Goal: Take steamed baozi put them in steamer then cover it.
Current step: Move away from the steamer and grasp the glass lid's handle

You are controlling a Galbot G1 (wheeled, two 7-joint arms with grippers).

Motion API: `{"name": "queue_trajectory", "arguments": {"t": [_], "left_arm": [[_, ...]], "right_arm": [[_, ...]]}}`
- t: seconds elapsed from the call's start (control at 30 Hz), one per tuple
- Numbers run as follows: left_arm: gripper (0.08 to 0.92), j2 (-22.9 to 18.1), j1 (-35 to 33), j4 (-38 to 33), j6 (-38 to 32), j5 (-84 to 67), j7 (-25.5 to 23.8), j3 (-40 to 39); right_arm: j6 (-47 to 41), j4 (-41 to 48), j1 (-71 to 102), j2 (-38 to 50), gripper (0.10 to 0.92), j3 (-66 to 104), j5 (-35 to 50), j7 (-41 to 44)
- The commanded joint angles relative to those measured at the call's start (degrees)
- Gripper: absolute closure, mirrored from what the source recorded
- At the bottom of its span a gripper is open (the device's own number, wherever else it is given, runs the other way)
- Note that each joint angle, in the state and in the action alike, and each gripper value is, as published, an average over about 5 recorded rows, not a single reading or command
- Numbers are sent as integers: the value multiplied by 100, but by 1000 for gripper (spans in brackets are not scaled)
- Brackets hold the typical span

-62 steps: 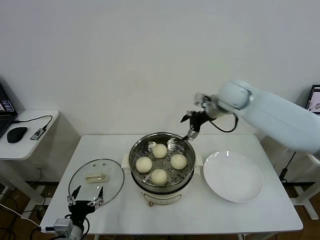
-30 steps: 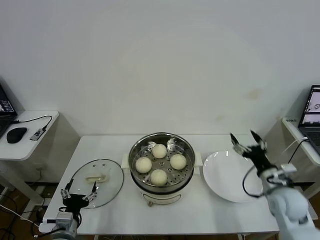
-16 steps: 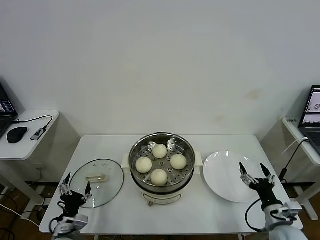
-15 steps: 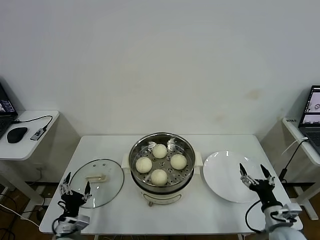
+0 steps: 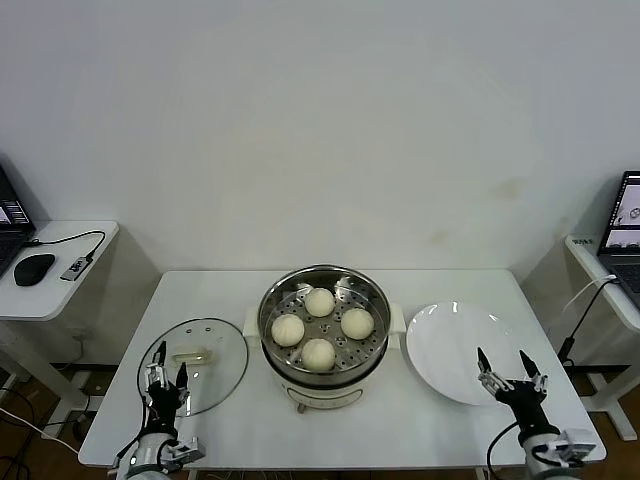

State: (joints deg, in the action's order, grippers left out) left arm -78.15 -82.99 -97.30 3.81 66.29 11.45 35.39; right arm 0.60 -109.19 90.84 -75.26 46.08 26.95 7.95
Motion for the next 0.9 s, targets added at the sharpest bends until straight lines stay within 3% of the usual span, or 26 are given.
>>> {"name": "queue_trajectory", "arguments": {"t": [0.03,0.9], "left_arm": [[177,74,278,671,-39,882,-229,-115],[177,85,1083,917,599,711,-605,-178]], "right_arm": [[94,177,51,-102,203,-16,-204,11],[148,234,129,-267,203,-2,-329,40]]}}
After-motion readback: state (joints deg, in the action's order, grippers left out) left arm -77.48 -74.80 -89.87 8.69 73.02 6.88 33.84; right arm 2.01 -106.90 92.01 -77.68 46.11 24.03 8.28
